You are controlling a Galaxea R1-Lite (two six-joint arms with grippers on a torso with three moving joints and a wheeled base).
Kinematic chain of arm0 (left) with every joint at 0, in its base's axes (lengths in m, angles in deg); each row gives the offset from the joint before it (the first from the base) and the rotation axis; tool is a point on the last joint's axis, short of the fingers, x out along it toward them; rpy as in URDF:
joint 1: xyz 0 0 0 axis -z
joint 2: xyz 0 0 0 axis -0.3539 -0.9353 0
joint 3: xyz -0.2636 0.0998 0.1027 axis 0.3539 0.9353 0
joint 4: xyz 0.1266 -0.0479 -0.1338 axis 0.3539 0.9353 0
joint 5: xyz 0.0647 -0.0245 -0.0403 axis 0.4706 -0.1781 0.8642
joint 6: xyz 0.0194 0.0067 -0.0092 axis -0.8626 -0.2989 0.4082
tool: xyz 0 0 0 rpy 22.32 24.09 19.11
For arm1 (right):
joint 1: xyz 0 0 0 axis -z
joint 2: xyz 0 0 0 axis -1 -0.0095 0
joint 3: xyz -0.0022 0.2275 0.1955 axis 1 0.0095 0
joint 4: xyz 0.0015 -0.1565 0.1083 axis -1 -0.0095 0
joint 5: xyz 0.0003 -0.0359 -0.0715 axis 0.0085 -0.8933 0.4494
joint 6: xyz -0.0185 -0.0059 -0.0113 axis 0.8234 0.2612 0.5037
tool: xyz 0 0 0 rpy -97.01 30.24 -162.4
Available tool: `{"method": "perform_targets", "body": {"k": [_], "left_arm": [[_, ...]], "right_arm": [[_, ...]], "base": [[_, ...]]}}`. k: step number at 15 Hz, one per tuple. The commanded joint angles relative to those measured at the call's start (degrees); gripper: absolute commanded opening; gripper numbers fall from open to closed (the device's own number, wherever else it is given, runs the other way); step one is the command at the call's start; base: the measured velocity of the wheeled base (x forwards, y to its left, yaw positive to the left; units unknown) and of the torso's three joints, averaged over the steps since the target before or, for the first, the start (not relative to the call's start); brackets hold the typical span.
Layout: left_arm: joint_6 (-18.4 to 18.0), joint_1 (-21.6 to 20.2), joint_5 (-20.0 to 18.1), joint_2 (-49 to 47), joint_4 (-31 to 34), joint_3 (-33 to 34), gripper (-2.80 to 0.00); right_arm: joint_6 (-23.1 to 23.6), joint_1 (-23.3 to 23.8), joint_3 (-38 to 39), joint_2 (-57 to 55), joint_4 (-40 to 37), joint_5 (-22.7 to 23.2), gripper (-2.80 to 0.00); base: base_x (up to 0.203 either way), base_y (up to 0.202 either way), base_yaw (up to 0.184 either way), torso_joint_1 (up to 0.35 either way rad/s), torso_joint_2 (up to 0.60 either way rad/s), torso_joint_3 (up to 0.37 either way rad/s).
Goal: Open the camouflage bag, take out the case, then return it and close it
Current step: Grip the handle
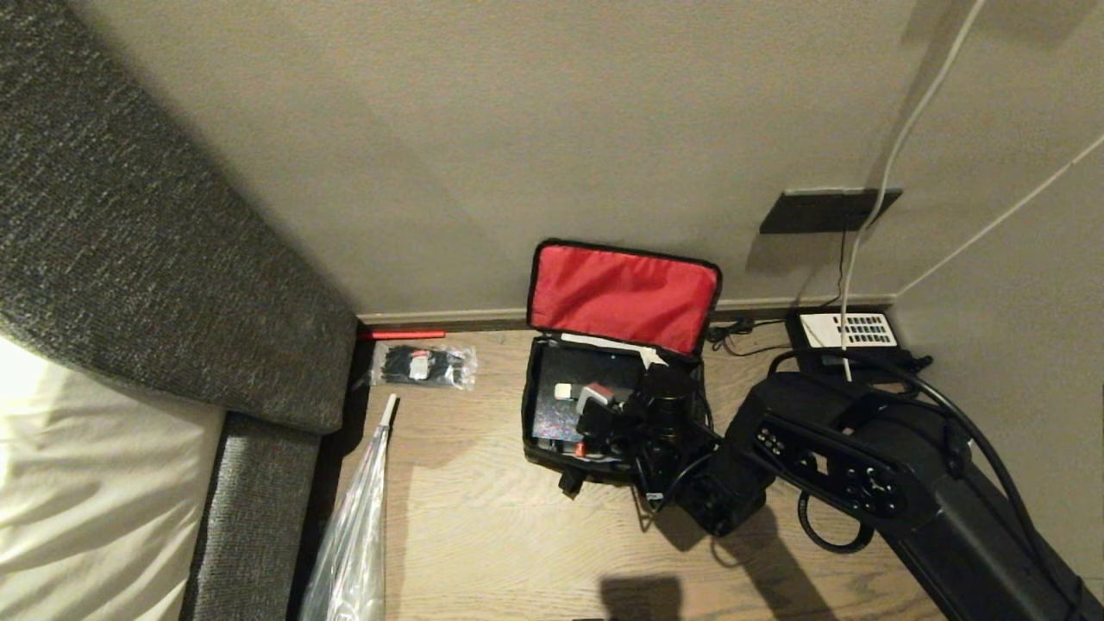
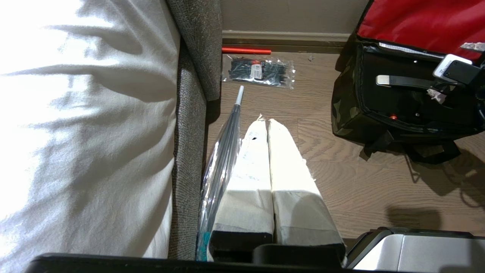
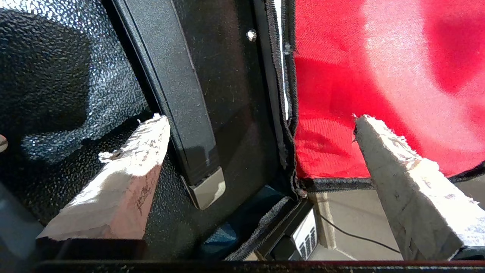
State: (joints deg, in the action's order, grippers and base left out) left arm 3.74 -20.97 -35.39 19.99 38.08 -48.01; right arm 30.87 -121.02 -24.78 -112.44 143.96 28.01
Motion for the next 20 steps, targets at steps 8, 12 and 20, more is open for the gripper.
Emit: {"method": "perform_targets", "body": {"k": [8,12,20], "left_arm": [[0.04,-0.02,0.04,0.02,0.00,0.18,-2.80],[0.04,-0.02,-0.04,0.02,0.00,0.18,-2.80],[0.04,-0.02,0.04,0.02,0.00,0.18,-2.80]], "right_arm": [[-0.41,-0.40,9.95,10.13,-2.18,-0.16,0.00],[-0.79,-0.78,15.91,13.49,-2.00,-0.54,0.00],[-3.48,-2.10,17.66,15.18,-0.88,-1.59,0.00]], "base": [[0.000,0.000,0.000,0.000,0.00,0.000],[0.000,0.000,0.000,0.000,0.00,0.000],[0.000,0.000,0.000,0.000,0.00,0.000]]}}
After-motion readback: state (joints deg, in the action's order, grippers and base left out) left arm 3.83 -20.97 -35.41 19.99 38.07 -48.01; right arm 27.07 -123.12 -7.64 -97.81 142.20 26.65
